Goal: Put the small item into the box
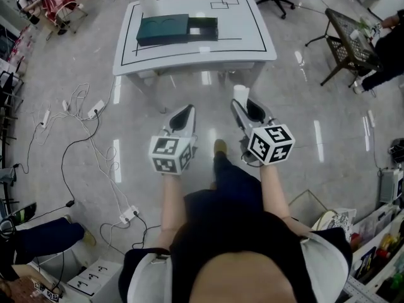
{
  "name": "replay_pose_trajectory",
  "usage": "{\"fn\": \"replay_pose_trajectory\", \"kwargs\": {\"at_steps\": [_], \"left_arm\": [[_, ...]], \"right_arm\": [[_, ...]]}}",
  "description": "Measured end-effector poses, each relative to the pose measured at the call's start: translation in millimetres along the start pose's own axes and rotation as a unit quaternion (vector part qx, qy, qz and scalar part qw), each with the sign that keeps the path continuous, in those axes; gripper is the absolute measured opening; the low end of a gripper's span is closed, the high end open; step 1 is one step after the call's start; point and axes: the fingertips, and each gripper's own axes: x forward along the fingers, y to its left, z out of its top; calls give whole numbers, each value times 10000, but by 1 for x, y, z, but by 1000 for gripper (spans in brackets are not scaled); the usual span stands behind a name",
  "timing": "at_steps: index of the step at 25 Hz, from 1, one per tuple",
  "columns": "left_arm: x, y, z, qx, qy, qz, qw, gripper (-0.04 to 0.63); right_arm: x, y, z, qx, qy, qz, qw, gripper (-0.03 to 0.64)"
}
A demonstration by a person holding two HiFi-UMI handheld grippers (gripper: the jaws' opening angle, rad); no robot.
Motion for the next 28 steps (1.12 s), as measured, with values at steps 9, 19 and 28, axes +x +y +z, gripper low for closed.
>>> {"fn": "replay_pose_trajectory", "kwargs": {"at_steps": [9, 19, 28], "left_arm": [[24, 12, 8, -20, -3, 99, 9999, 9], [52, 20, 12, -5, 48, 70, 10000, 9], [79, 38, 16, 9, 132, 99, 9999, 9]], "right_arm": [[23, -16, 10, -23, 58, 106, 9999, 127], [41, -31, 18, 1, 79, 110, 9999, 127], [65, -47, 24, 62, 133, 129, 9998, 129]]}}
